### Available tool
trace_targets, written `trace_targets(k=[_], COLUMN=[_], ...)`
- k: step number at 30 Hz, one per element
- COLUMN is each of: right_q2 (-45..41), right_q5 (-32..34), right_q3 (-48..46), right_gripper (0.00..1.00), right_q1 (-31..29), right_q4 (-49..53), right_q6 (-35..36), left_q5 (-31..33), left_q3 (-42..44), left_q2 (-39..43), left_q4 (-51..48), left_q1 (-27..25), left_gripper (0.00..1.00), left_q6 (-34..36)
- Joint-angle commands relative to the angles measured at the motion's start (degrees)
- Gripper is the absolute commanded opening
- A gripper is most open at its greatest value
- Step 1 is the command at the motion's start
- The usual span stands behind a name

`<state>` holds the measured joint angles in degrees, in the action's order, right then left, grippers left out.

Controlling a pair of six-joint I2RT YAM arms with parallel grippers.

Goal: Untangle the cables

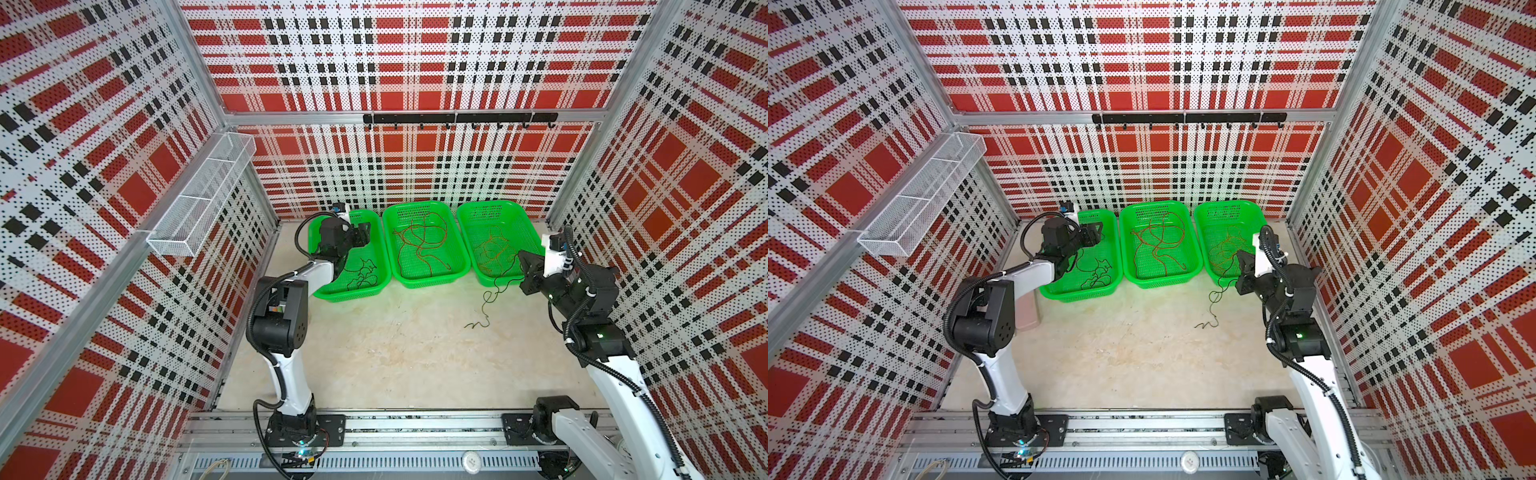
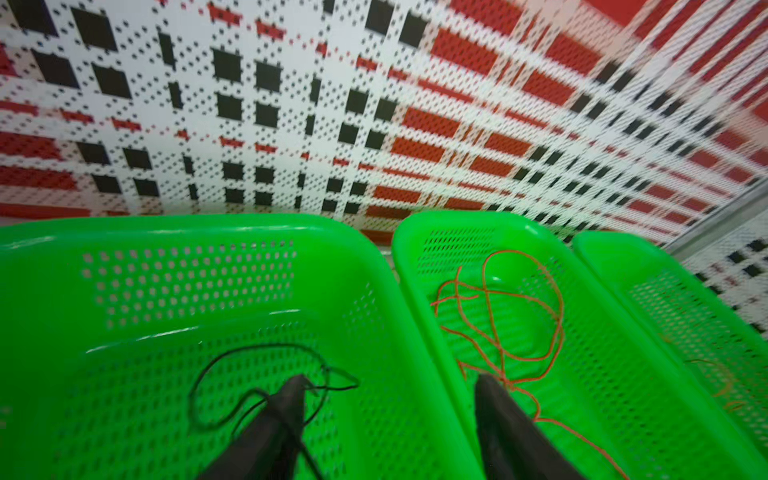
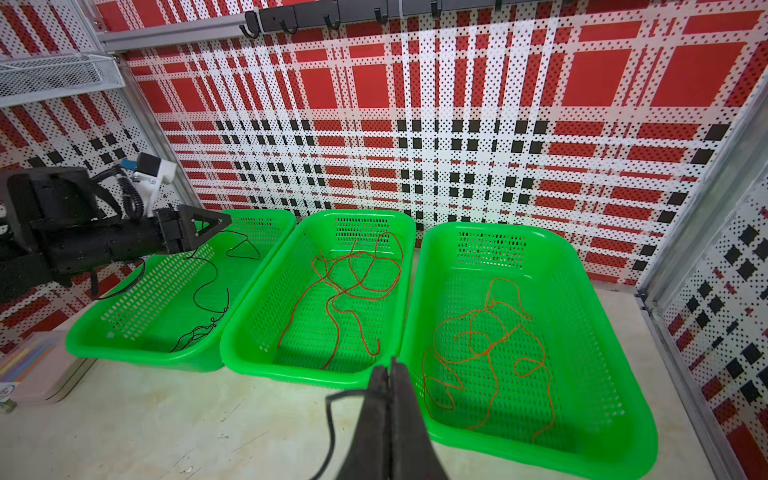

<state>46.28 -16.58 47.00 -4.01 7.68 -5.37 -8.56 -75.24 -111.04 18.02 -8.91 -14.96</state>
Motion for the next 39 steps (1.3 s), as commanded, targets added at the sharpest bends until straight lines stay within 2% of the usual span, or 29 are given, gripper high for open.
trace_targets(k=[1, 5, 10, 15, 19, 24, 27, 32, 34, 37, 39], right_q2=[0.0, 0.5, 1.2, 2.9, 7.2, 18.2, 25.3, 41.8, 49.8, 62.4, 69.2], right_q5=[-1.9, -3.6, -4.8, -5.1, -3.0, -3.2, -5.7, -9.9, -11.4, -12.8, -15.0], right_q3=[1.3, 1.8, 3.1, 7.3, 12.2, 23.0, 29.1, 45.3, 54.9, 68.8, 73.7], right_gripper=[0.00, 0.00, 0.00, 0.00, 0.00, 0.00, 0.00, 0.00, 0.00, 0.00, 0.00], right_q1=[-0.5, -0.7, -1.9, -6.6, -15.5, -21.7, -24.0, -26.8, -27.5, -28.4, -28.9], right_q4=[-2.5, -3.9, -4.1, -4.7, -9.0, -10.9, -16.1, -20.7, -21.9, -21.5, -24.2], right_q6=[0.9, 0.0, 0.2, 1.3, 4.4, 5.6, 5.1, 4.9, 3.9, 1.5, 0.5], left_q5=[6.9, 14.0, 19.0, 18.8, 18.4, 15.4, 14.9, 19.1, 21.0, 23.1, 24.4], left_q3=[-5.1, -6.5, -6.0, 2.2, 10.7, 18.3, 22.7, 30.4, 33.0, 35.9, 37.8], left_q2=[-0.8, 1.2, 4.3, 14.1, 23.4, 33.0, 38.9, 49.4, 52.9, 57.0, 59.3], left_q4=[-12.8, -18.0, -21.2, -10.6, 1.4, 7.6, 8.8, 10.7, 11.1, 11.1, 11.2], left_q1=[-1.1, -2.3, -2.6, -2.8, -3.7, -4.1, -4.1, -3.8, -3.5, -3.5, -3.5], left_gripper=[0.77, 0.80, 0.80, 0.83, 0.83, 0.79, 0.70, 0.63, 0.60, 0.59, 0.59], left_q6=[3.8, 5.9, 6.6, 5.8, 8.5, 12.1, 13.4, 13.3, 12.9, 12.9, 12.9])
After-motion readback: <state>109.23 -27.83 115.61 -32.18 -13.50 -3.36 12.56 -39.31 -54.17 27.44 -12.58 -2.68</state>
